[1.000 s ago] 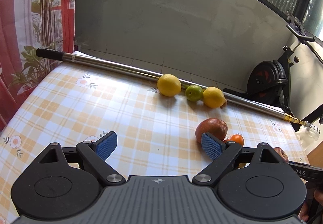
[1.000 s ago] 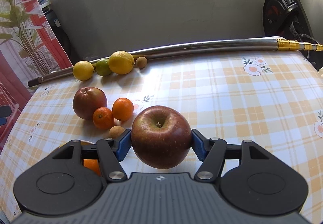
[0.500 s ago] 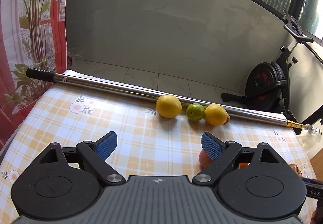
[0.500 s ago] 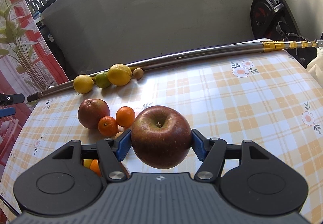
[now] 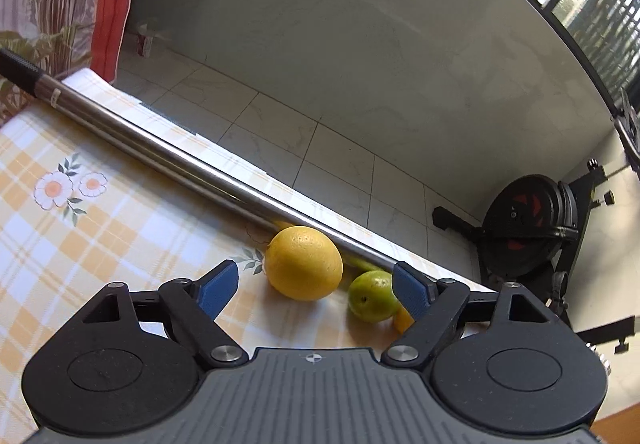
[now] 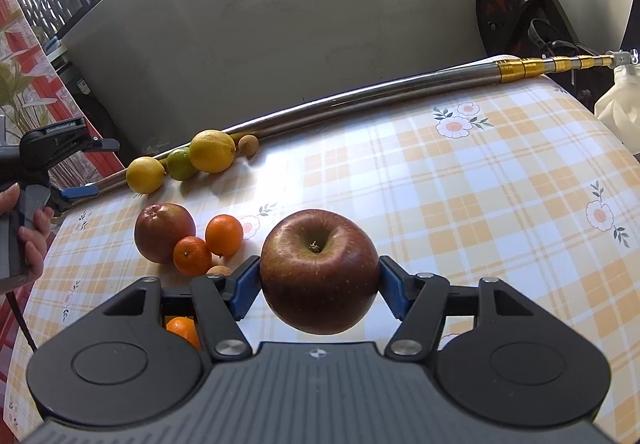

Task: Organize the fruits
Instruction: 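Grasp the large yellow grapefruit by the pole with the left tool while right holds apple, then carry the apple and yellow grapefruit toward the white plate with both tools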

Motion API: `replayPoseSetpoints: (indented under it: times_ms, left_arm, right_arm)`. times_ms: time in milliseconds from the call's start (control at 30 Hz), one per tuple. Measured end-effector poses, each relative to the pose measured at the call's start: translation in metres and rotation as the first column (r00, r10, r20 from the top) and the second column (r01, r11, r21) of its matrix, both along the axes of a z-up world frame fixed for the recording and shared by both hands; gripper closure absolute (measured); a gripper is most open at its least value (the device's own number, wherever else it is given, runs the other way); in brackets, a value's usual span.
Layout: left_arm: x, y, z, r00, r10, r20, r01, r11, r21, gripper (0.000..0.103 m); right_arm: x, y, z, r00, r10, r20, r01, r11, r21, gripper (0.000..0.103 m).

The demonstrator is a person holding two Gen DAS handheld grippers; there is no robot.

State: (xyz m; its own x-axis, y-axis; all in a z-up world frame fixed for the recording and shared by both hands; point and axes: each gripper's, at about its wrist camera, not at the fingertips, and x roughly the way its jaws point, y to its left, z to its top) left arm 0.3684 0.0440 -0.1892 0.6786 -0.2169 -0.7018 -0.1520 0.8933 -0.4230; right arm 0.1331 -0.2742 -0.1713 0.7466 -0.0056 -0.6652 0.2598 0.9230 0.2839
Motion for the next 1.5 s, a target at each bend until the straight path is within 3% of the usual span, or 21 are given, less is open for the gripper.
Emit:
replayPoseSetpoints:
  times_ms: [333, 800, 900, 933, 1100, 1233, 1500]
  left_arm:
    - [0.035, 0.004, -0.03, 0.994, 0.065, -0.091, -0.073, 0.994, -0.086, 0.022]
    - [0.05, -0.001, -0.042, 0.99, 0.099, -0.102, -0.106, 0.992, -0.074, 0.028]
    - [0.052, -0.006, -0.043, 0.992, 0.084, -0.094, -0.089, 0.995, -0.052, 0.035]
    - [0.052, -0.007, -0.044, 0.993, 0.077, -0.093, -0.081, 0.996, -0.041, 0.041]
    - [0.049, -0.009, -0.042, 0.997, 0.025, -0.074, -0.025, 1.0, -0.003, 0.042]
    - [0.037, -0.015, -0.036, 0.997, -0.037, -0.063, 0.043, 0.995, 0.089, 0.042]
    - [-0.009, -0.001, -0.026, 0.989, -0.132, -0.069, 0.139, 0.983, 0.118, 0.042]
  right_arm:
    - [0.007, -0.005, -0.005, 1.0, 0.005, -0.004, -0.005, 1.0, 0.021, 0.039]
    - [0.01, -0.011, -0.013, 1.0, -0.009, -0.022, 0.01, 0.999, 0.04, 0.039]
    - [0.011, -0.011, -0.013, 1.0, -0.009, -0.024, 0.01, 0.999, 0.04, 0.039]
    - [0.011, -0.011, -0.013, 1.0, -0.009, -0.025, 0.01, 0.999, 0.039, 0.039]
    - [0.013, -0.01, -0.014, 1.0, -0.008, -0.025, 0.009, 0.999, 0.041, 0.039]
    - [0.013, -0.009, -0.013, 1.0, -0.01, -0.023, 0.011, 0.999, 0.046, 0.039]
    - [0.007, -0.005, -0.008, 1.0, -0.002, -0.007, 0.002, 0.998, 0.061, 0.039]
